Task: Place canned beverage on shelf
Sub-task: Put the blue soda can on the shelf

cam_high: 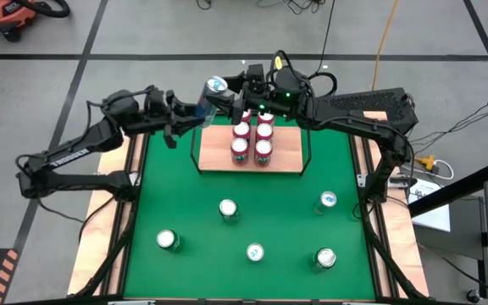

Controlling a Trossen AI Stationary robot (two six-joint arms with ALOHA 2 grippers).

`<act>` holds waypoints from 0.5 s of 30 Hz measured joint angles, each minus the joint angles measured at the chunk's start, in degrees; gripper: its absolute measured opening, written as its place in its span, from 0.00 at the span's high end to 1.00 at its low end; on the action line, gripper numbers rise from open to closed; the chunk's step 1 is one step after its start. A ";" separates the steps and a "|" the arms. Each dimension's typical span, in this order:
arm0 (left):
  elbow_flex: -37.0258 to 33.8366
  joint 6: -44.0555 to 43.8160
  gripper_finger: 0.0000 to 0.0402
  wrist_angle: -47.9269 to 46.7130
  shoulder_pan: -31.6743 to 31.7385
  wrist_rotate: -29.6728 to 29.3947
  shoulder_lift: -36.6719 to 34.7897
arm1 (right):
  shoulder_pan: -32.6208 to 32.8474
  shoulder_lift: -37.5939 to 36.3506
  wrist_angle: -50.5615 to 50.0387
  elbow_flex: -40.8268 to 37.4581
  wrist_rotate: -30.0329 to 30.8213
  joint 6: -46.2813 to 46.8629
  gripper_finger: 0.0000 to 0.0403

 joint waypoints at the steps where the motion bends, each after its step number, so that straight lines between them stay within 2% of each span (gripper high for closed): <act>1: 0.00 -0.15 0.53 0.72 -0.34 -0.22 0.52 | -0.02 0.00 0.03 0.00 -0.05 0.00 0.05; 5: 0.00 -0.13 0.53 1.55 -1.38 -1.67 1.86 | -0.04 0.00 -0.02 0.00 -0.02 -0.21 0.11; 11: 0.00 -0.09 0.53 1.49 -2.20 -2.04 2.15 | -0.04 0.00 0.00 0.00 -0.04 -0.20 0.25; 15: 0.00 -0.21 0.47 1.38 -2.76 -2.48 2.15 | -0.02 -0.02 0.02 0.00 -0.28 -0.20 0.34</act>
